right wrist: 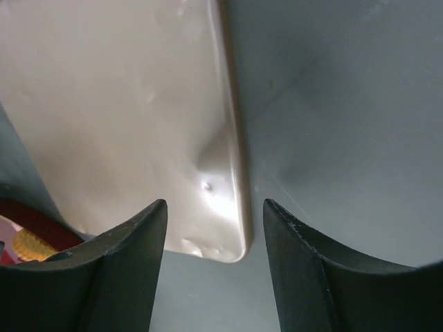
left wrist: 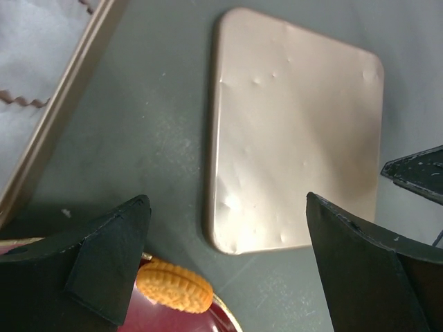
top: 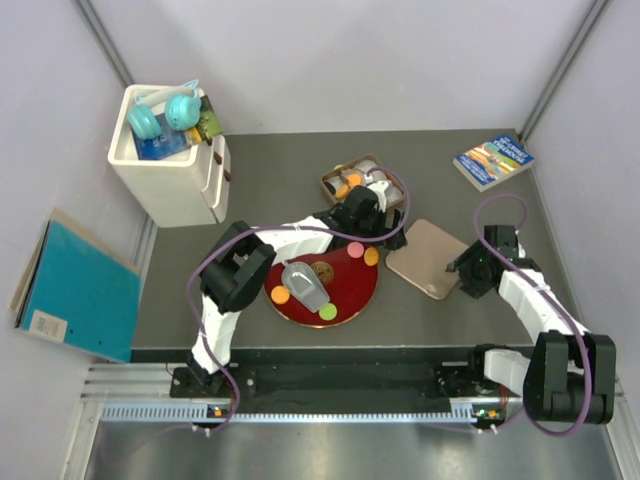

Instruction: Pack the cookies

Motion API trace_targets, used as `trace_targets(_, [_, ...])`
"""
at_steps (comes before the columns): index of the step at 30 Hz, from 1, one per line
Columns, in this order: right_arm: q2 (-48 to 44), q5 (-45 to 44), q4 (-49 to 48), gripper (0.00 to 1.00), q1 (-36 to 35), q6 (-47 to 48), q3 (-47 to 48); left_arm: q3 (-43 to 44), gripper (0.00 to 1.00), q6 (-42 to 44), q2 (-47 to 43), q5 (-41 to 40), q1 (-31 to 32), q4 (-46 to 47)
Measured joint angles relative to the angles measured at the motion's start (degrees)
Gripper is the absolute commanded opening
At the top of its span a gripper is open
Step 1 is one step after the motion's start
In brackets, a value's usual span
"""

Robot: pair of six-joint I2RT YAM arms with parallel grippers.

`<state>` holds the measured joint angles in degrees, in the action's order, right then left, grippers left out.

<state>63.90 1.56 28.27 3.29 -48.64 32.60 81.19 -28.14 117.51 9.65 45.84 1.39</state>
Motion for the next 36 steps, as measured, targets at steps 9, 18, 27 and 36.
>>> trace_targets(9, [4.3, -0.1, -2.8, 0.56, 0.3, 0.9, -1.7, 5.5, 0.92, 1.8, 5.5, -1.1, 1.2, -2.9])
trace_targets(18, [9.7, 4.4, -10.1, 0.47, 0.3, 1.7, -0.2, 10.8, 0.73, 4.2, 9.4, -2.6, 3.1, -7.5])
trace_targets(27, [11.1, 9.1, -15.0, 0.33, 1.3, 3.2, -1.3, 12.3, 0.36, 6.8, 10.5, -3.6, 1.7, -9.3])
trace_targets(36, [8.2, 10.6, -16.1, 0.33, 1.4, 4.5, -3.8, 12.3, 0.29, 6.5, 10.5, -3.0, 0.9, -9.4])
